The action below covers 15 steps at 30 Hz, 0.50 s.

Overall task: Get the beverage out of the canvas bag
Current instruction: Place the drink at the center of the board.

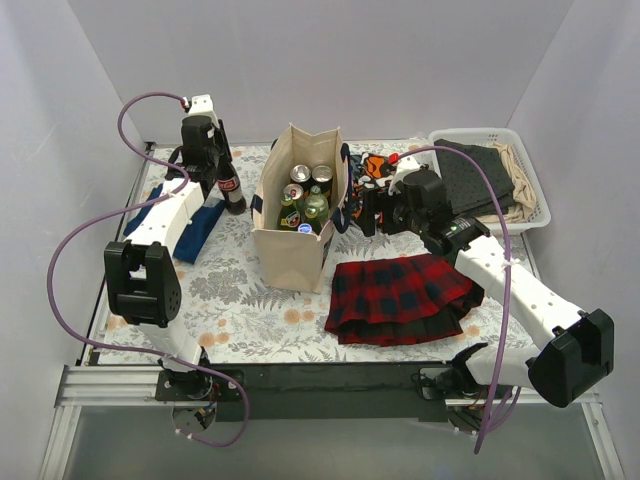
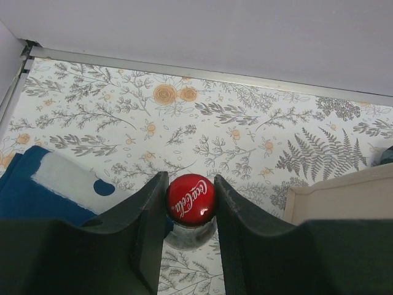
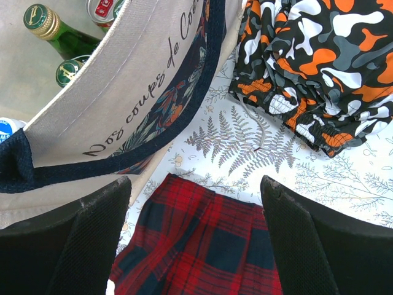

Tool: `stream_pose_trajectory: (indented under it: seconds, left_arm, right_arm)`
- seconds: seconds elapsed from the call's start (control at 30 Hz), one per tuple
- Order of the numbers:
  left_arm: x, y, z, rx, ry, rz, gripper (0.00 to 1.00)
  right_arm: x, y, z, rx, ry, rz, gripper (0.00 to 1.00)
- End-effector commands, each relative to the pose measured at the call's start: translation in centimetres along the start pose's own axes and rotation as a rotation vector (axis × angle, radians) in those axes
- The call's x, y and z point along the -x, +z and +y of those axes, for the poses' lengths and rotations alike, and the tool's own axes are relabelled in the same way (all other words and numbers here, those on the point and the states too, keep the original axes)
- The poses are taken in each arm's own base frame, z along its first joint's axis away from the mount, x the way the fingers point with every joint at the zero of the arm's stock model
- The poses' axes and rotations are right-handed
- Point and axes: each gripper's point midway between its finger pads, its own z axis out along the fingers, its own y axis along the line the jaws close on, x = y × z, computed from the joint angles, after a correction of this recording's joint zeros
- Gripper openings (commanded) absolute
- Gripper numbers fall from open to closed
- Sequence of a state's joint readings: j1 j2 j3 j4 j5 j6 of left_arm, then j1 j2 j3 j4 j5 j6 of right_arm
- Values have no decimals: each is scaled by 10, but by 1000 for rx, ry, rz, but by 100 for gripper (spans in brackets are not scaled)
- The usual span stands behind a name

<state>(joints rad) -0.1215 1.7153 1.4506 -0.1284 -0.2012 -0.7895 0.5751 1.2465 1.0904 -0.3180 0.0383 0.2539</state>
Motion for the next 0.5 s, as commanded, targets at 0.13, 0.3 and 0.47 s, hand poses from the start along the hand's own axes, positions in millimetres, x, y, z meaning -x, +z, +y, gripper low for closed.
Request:
stream_pose_trajectory:
  seconds: [0.13, 0.3, 0.47]
  left_arm:
    - [38, -6, -11, -45, -35, -108, 12]
    - [28, -2, -10, -34, -35, -73, 24]
    - [24, -4, -6, -12, -37, -64, 53]
  right_arm:
    - [12, -4, -1, 1, -12, -36, 91]
    - [11, -5, -1, 2, -13, -36, 91]
    - [11, -7, -3, -4, -13, -39, 91]
